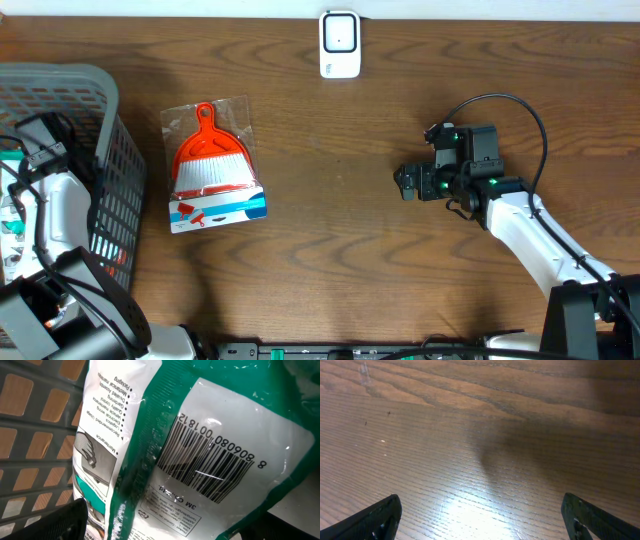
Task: Scan the item barcode
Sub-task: 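Grasp the green-and-white bag with the left gripper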
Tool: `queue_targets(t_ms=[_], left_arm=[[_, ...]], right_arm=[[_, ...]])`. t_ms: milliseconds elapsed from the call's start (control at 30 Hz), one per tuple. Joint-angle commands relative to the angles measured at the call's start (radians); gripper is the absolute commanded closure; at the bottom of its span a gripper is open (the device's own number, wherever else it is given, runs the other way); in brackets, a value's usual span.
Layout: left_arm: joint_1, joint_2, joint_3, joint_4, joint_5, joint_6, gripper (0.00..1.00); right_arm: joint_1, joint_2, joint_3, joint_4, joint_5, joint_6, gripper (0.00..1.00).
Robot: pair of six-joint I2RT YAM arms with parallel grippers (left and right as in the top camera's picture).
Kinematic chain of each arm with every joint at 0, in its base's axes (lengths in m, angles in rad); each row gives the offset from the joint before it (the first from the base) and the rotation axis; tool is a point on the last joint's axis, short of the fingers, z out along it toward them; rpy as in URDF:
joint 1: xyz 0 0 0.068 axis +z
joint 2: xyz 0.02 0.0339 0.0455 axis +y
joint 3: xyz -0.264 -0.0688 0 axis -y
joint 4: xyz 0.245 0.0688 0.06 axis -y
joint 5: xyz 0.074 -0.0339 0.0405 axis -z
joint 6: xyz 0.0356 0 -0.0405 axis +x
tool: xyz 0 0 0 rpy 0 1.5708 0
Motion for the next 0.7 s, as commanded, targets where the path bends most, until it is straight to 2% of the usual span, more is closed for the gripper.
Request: queue_targets(t_ms=[0,333,500,667], left_arm=[[0.000,0.068,0.001,0.002,-0.031,0.001,0.07],[-0.002,0.124,0.001,0.010,-0.045,-0.025,0.09],[-0.002,0.124,0.001,0.010,-0.063,-0.026,0.44],[-0.002,0.124,0.001,0.010,-0.063,-0.026,0.49]], right_arm=[[0.010,0.005,-0.006,0.002,0.006,-0.010,0.01],[0.010,0.005,-0.006,0.006,0.006,-0.010,0.01],[0.010,0.005,-0.006,0.015,0.006,-0.010,0.01],[0.010,0.005,-0.006,0.015,0.006,-0.010,0.01]])
